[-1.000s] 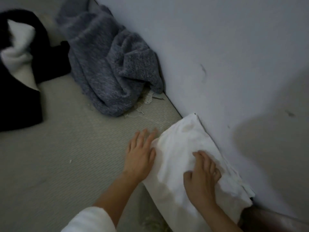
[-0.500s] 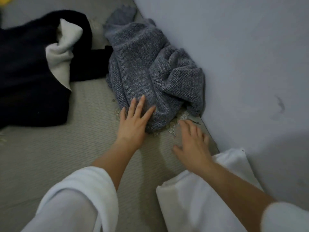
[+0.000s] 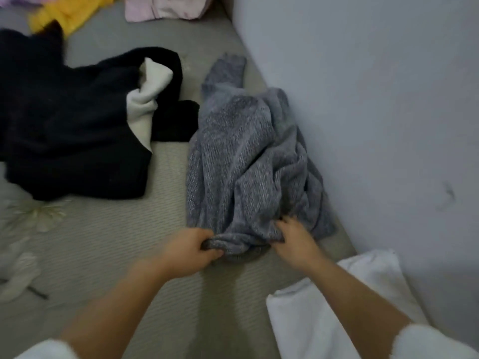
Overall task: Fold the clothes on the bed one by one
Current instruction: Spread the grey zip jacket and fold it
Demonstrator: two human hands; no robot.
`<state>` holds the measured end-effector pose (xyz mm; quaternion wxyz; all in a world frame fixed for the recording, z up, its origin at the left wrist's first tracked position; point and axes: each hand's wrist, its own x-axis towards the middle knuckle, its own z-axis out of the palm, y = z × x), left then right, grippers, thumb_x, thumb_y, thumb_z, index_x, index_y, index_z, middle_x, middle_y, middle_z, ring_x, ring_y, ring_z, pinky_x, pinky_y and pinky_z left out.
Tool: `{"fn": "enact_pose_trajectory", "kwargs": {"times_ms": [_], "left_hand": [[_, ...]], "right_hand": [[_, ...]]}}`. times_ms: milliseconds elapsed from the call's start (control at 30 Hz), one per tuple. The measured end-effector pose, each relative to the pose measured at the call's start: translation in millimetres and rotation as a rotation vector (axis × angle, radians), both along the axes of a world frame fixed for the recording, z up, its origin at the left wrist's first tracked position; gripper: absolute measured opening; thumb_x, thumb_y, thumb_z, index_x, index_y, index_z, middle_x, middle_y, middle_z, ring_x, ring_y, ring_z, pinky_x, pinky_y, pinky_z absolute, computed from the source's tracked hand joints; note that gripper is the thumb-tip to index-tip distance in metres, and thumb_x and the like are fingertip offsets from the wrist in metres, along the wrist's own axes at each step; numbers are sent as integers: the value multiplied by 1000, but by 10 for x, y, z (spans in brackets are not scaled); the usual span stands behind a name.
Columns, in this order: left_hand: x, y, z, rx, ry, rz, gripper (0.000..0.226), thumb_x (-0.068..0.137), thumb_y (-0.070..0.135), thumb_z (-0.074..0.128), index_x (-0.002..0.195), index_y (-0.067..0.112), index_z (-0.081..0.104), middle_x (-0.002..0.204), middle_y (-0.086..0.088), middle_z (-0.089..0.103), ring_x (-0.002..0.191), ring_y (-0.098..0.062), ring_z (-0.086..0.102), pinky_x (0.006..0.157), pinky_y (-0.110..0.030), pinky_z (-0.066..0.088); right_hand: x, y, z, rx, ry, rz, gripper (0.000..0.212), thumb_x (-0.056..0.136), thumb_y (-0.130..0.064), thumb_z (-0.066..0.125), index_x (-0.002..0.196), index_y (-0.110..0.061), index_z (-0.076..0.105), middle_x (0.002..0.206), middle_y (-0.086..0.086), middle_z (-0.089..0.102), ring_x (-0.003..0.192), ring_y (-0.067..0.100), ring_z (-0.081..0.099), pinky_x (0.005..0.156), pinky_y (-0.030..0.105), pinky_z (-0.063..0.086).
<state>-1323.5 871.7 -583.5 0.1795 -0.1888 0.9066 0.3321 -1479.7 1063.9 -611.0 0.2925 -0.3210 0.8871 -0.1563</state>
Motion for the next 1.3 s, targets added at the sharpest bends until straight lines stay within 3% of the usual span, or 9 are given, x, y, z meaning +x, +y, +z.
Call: {"fn": "enact_pose_trajectory", "kwargs": {"times_ms": [167, 367, 533, 800, 933, 1000, 1100, 1233, 1300], "left_hand": [[701, 143, 415, 453, -75, 246, 24, 92, 31, 59, 74, 17, 63, 70, 4, 59, 68, -11, 55, 67, -30, 45], [1219, -78, 1705, 723, 345, 953, 14, 91, 18, 55, 87, 15, 68, 85, -5, 69, 83, -19, 62, 74, -34, 52], [1774, -146, 2894, 744, 611, 1071, 14, 92, 21, 48, 90, 20, 62, 76, -1, 63, 73, -15, 58, 69, -33, 48], [3158, -338, 4302, 674, 882, 979, 23, 77, 13, 51, 88, 15, 71, 83, -8, 71, 74, -25, 65, 69, -32, 52], [3830, -566, 4645, 341, 901, 966, 17, 78, -2, 49, 80, 7, 63, 71, -14, 64, 69, -25, 61, 62, -26, 51], [4130, -692, 4737, 153, 853, 879, 15, 76, -3, 53, 83, 5, 63, 79, -17, 62, 75, -25, 59, 71, -34, 48], [4522, -878, 4872, 35, 798, 788, 19, 76, -9, 52, 75, 10, 56, 69, -8, 54, 66, -17, 54, 59, -25, 43], [4817, -1019, 4964, -13, 809, 770, 16, 76, -12, 53, 87, -1, 58, 73, -11, 52, 68, -19, 48, 60, -28, 36], [4883, -1040, 4966, -20, 828, 765, 16, 78, -10, 55, 92, -4, 59, 77, -12, 55, 68, -19, 50, 62, -29, 39]], "right_hand": [[215, 194, 560, -182, -135, -225, 8, 86, -9, 59, 89, -15, 63, 97, 7, 64, 94, 23, 59, 77, 28, 44], [316, -81, 2109, -613, -82, -427, 6, 94, -24, 60, 96, -28, 63, 80, -20, 59, 73, -2, 54, 53, 4, 41], [963, -295, 3350, -830, -176, -369, 9, 94, -20, 59, 91, -25, 66, 95, 0, 70, 92, 21, 66, 84, 46, 55], [2153, -261, 4624, -1011, -91, -156, 18, 92, -12, 61, 85, -28, 63, 83, -5, 67, 82, 17, 65, 82, 46, 55], [2775, -387, 4955, -1050, -22, -130, 13, 91, -12, 62, 88, -24, 63, 86, -1, 65, 86, 20, 63, 83, 44, 53], [2989, -499, 5055, -1034, 105, -96, 8, 91, -14, 62, 88, -22, 61, 85, -3, 63, 87, 20, 61, 81, 38, 50], [3208, -633, 5172, -891, 428, 23, 4, 94, -24, 58, 93, -21, 61, 87, -1, 61, 88, 21, 57, 72, 28, 36], [3353, -707, 5312, -560, 869, 104, 24, 98, -36, 44, 115, -26, 58, 104, 8, 67, 94, 32, 60, 68, 33, 35], [3392, -747, 5407, -515, 921, 101, 23, 98, -33, 42, 110, -22, 59, 103, 10, 66, 93, 32, 59, 66, 33, 33]]}}
